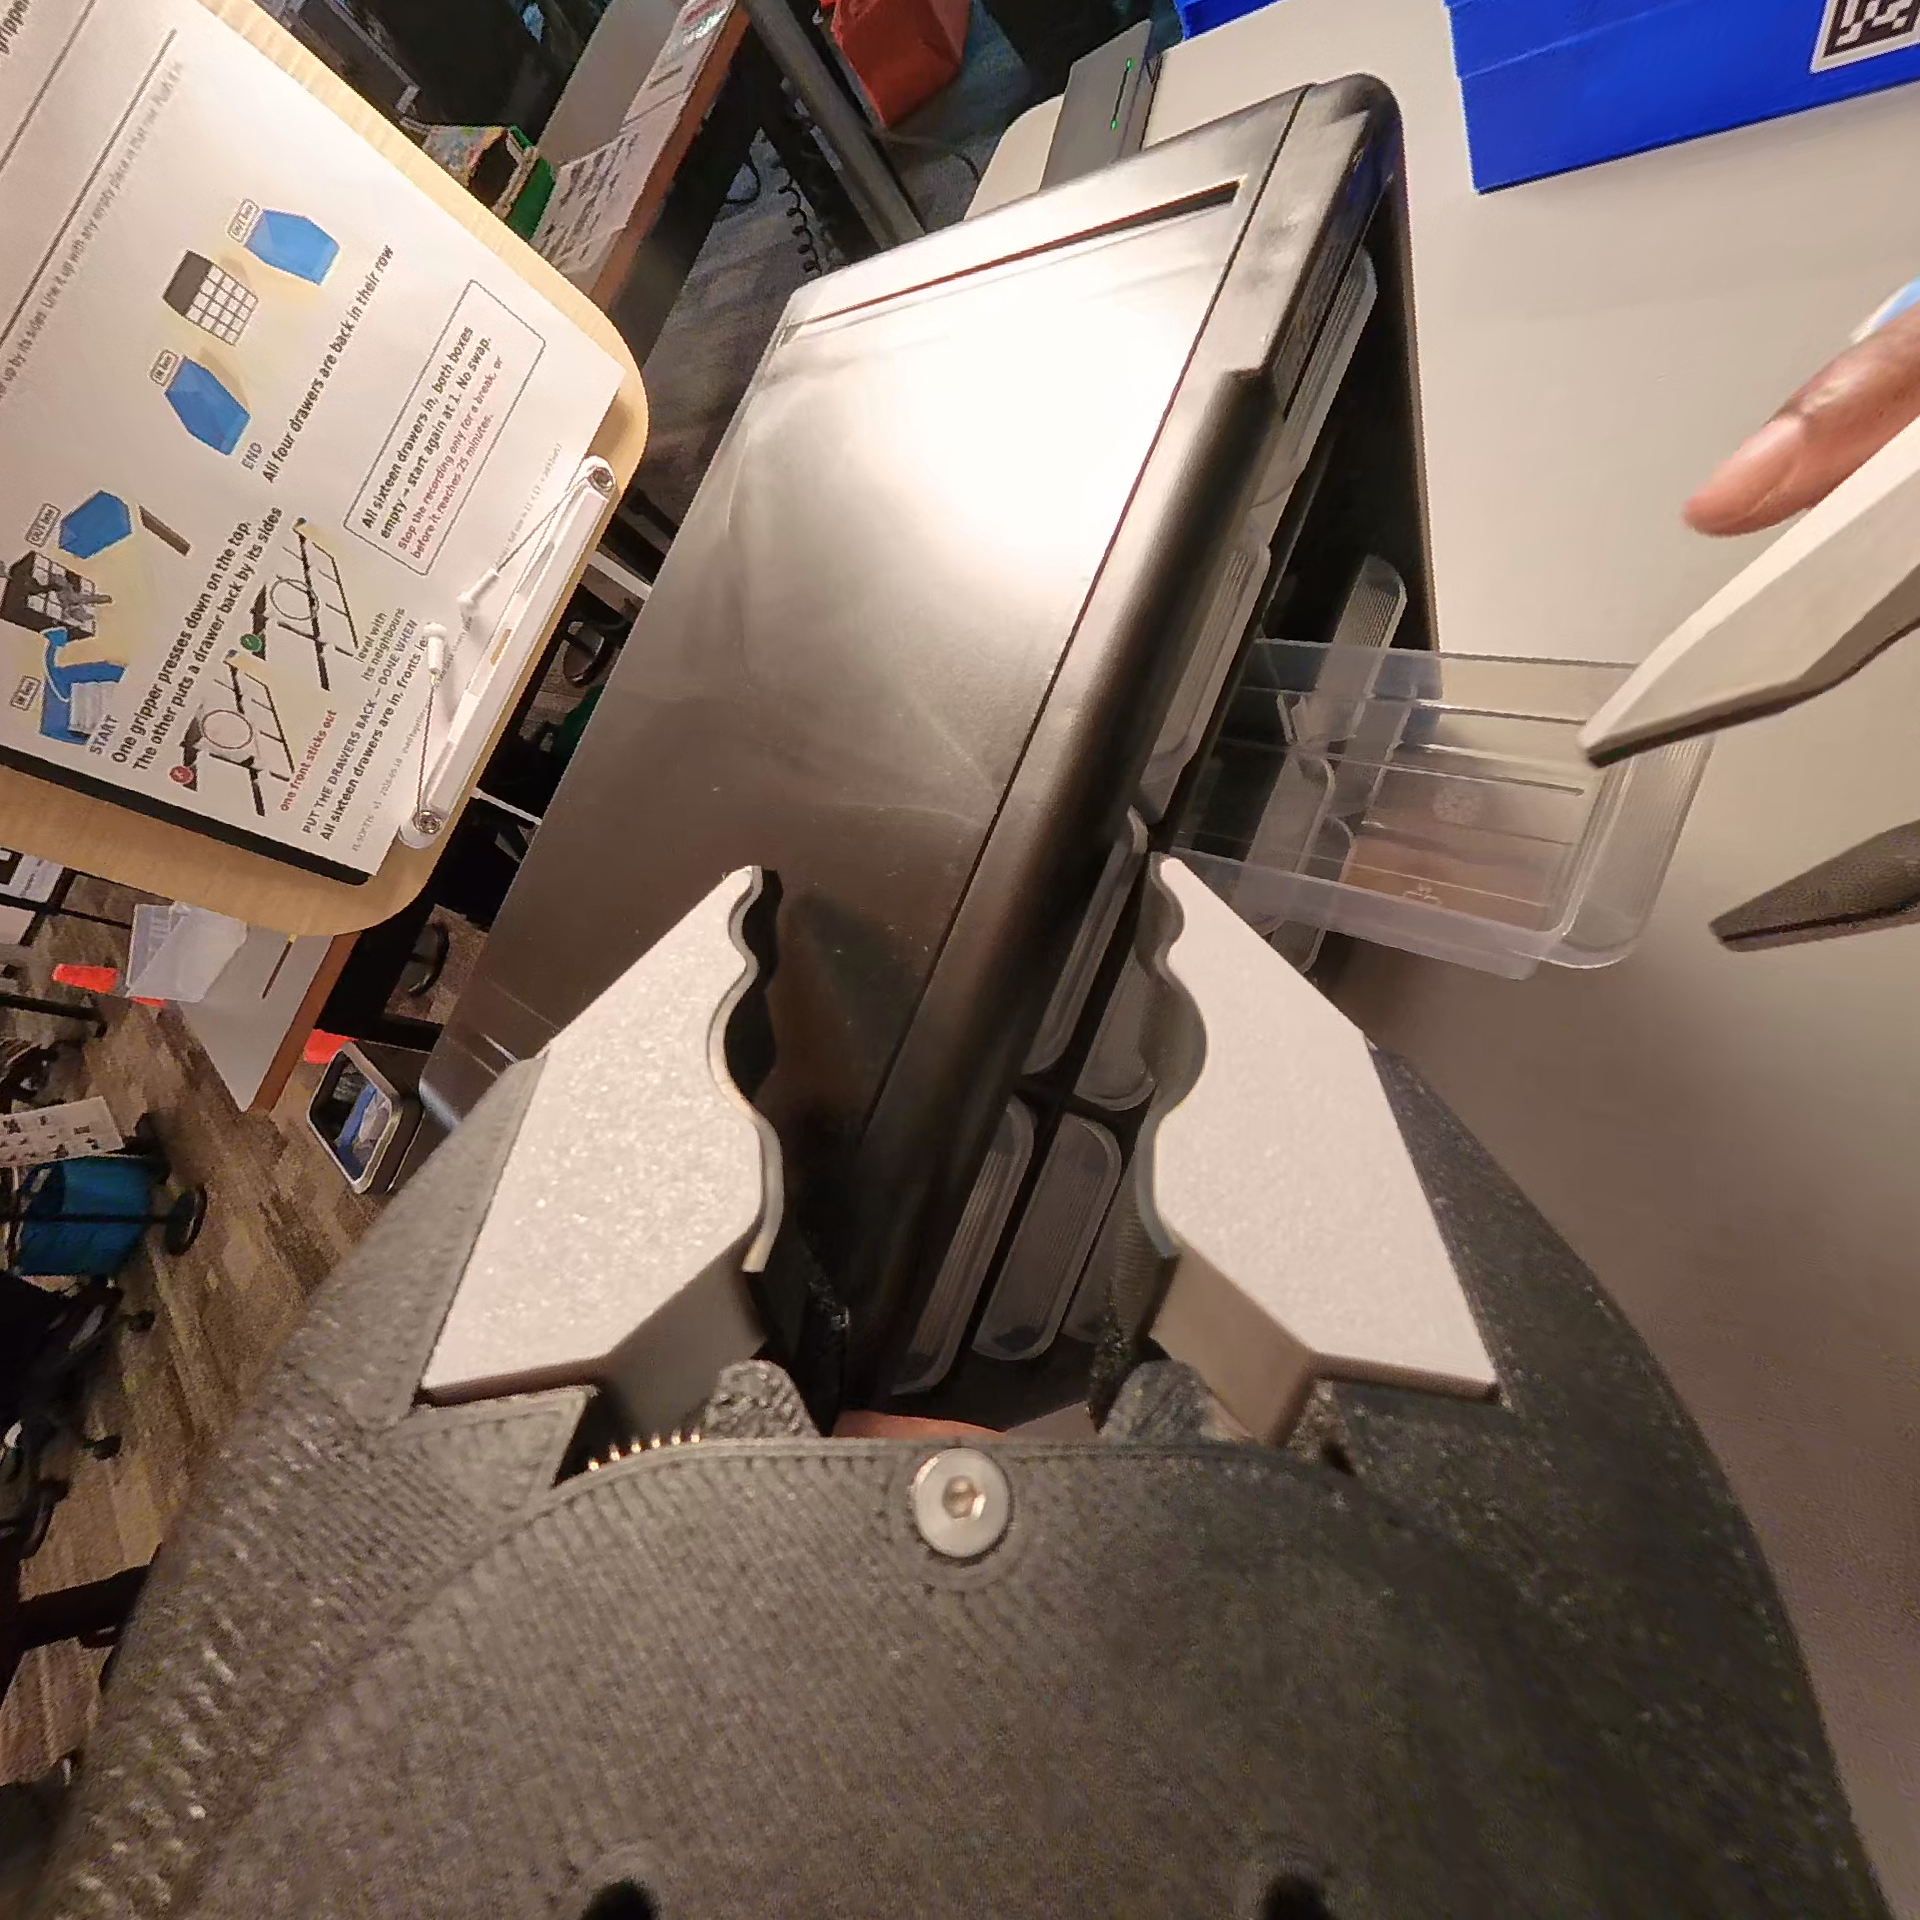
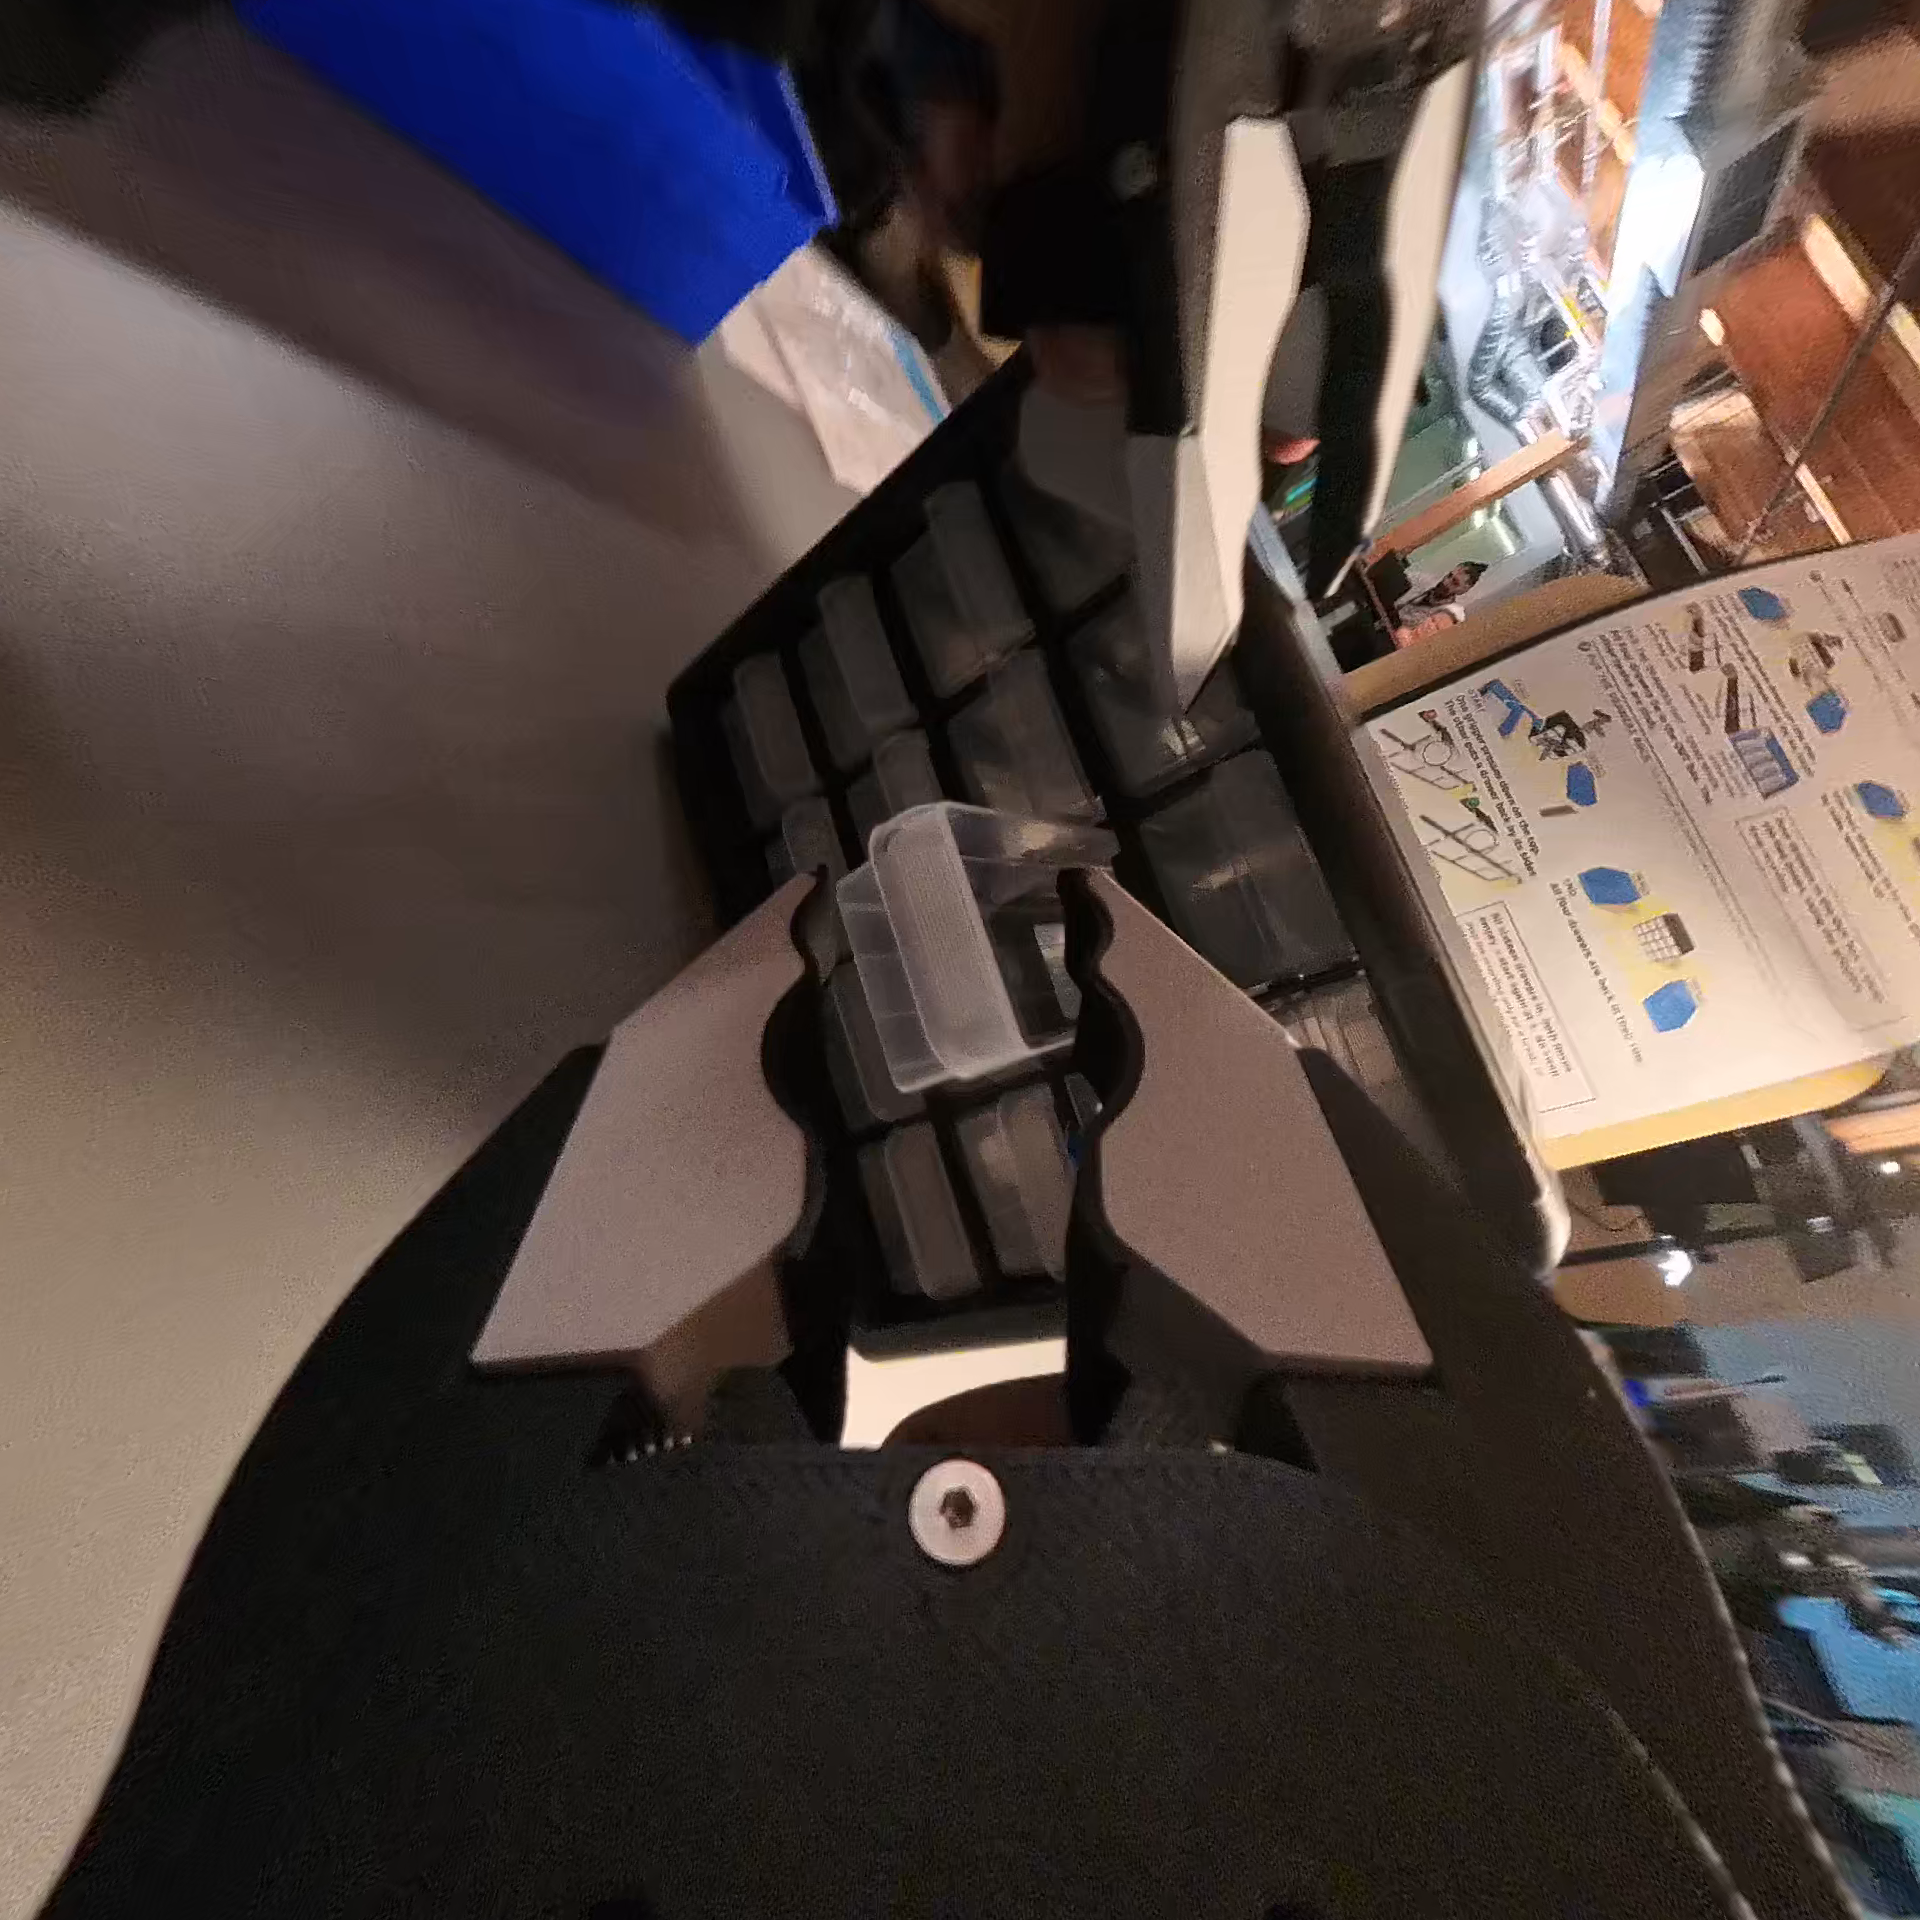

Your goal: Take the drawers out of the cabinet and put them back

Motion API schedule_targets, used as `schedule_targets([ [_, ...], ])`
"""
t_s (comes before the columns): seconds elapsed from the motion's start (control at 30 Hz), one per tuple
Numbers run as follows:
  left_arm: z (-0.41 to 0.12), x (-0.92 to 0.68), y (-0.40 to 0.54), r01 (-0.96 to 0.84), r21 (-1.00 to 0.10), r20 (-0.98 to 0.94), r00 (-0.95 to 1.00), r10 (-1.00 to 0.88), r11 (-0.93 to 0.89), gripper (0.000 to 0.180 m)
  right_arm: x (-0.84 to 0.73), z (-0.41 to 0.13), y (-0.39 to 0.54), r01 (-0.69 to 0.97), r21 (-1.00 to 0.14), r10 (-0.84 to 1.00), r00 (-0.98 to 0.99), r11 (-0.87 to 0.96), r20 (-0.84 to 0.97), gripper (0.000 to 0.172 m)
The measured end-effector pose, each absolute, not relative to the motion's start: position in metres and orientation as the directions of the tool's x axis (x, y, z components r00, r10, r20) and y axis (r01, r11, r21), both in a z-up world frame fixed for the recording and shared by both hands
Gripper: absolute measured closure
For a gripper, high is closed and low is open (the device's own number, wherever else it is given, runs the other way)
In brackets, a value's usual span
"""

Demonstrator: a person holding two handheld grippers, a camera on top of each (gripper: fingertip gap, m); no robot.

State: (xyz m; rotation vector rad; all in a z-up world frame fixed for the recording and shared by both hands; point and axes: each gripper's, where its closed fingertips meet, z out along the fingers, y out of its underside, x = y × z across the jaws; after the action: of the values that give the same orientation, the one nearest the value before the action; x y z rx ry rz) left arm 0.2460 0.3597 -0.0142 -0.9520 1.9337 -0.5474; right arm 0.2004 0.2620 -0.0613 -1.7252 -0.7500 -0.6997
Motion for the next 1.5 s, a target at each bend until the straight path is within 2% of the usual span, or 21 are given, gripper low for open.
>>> schedule_targets([
  [0.1, -0.014, 0.246, 0.36, -0.402, -0.685, -0.521, -0.314, -0.794, 0.608, 0.109, 0.205, -0.067, 0.268, 0.816, -0.511, 0.205, 0.567, -0.27, 0.797, 0.126],
  [0.23, -0.014, 0.246, 0.36, -0.401, -0.685, -0.52, -0.315, -0.794, 0.608, 0.109, 0.207, -0.071, 0.27, 0.832, -0.462, 0.258, 0.54, -0.308, 0.801, 0.131],
  [0.47, -0.014, 0.246, 0.36, -0.403, -0.683, -0.522, -0.314, -0.793, 0.609, 0.108, 0.216, -0.079, 0.271, 0.83, -0.419, 0.264, 0.525, -0.368, 0.809, 0.149],
  [0.77, -0.014, 0.246, 0.36, -0.404, -0.682, -0.523, -0.314, -0.792, 0.61, 0.108, 0.188, -0.074, 0.249, 0.859, -0.38, 0.311, 0.486, -0.344, 0.817, 0.151],
  [1.2, -0.014, 0.246, 0.36, -0.405, -0.68, -0.524, -0.314, -0.792, 0.611, 0.108, 0.178, -0.059, 0.222, 0.831, -0.438, 0.314, 0.54, -0.343, 0.781, 0.151],
  [1.5, -0.014, 0.245, 0.36, -0.404, -0.68, -0.524, -0.315, -0.791, 0.612, 0.11, 0.175, -0.018, 0.232, 0.807, -0.522, 0.332, 0.589, -0.275, 0.737, 0.152],
])
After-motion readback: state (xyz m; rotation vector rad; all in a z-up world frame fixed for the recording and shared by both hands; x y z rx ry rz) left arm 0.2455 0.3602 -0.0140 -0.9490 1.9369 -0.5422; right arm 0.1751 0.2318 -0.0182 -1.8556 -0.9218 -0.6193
